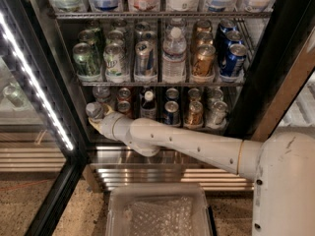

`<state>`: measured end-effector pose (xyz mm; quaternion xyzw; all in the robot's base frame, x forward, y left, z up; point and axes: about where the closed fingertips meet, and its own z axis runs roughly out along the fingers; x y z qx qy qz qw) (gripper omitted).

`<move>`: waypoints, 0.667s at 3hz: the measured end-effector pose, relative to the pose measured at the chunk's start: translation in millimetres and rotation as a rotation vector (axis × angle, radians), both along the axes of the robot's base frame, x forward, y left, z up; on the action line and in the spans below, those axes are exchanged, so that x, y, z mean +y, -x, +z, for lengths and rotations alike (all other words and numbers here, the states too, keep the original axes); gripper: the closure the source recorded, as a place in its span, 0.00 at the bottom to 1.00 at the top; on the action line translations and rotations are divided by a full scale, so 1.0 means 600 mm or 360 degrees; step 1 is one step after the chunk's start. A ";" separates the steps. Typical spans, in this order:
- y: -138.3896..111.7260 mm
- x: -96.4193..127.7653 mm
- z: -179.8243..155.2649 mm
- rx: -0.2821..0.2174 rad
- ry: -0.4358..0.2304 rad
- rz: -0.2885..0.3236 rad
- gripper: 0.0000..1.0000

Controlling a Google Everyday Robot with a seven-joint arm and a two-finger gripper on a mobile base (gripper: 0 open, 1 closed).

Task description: Pick water bottle from bottom shelf of fridge

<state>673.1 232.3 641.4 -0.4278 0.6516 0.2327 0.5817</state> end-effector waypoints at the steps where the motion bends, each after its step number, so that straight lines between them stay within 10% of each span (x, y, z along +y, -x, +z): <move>1: 0.002 0.006 0.022 -0.0044 -0.0001 0.0044 1.00; 2: 0.005 0.006 0.030 -0.0076 0.0007 0.0053 1.00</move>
Offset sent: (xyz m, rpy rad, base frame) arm -0.0315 -0.0352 0.1522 0.0184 -0.3353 0.0471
